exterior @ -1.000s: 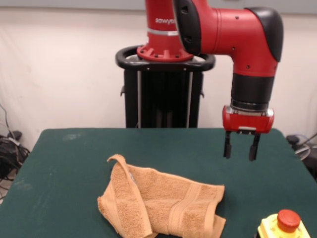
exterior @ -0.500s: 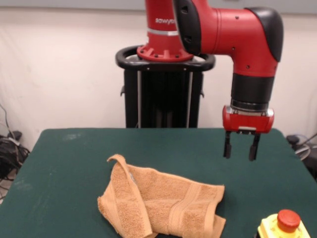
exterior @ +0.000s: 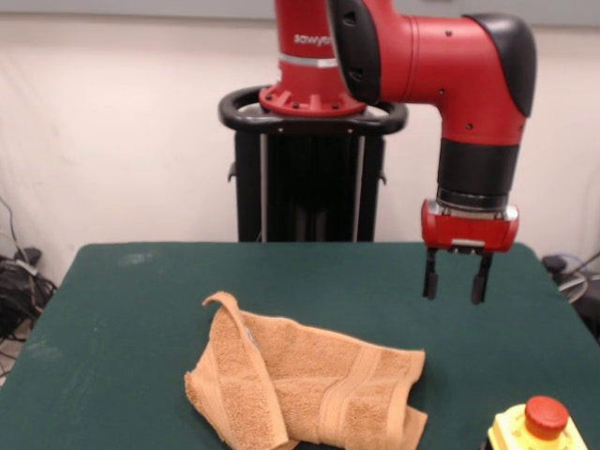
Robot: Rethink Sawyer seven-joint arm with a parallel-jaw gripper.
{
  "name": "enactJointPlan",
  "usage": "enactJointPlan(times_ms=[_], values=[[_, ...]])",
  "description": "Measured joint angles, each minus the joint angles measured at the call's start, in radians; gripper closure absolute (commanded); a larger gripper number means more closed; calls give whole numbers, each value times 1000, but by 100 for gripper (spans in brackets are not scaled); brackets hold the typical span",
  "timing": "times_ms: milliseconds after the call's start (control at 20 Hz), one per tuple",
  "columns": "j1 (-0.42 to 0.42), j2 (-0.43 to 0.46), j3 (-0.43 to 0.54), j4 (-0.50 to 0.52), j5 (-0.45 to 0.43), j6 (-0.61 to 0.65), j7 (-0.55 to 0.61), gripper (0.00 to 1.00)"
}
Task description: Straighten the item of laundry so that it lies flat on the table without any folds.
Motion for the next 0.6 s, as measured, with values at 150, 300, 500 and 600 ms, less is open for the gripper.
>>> enactJointPlan(times_ms=[150,300,500,600], values=[[1,-14,-23,9,-155,-111,0,0],[1,-25,-39,32,-290,-282,0,0],[-6,-31,-45,73,-411,-493,0,0],[-16,-30,-45,100,-458,-598,0,0]])
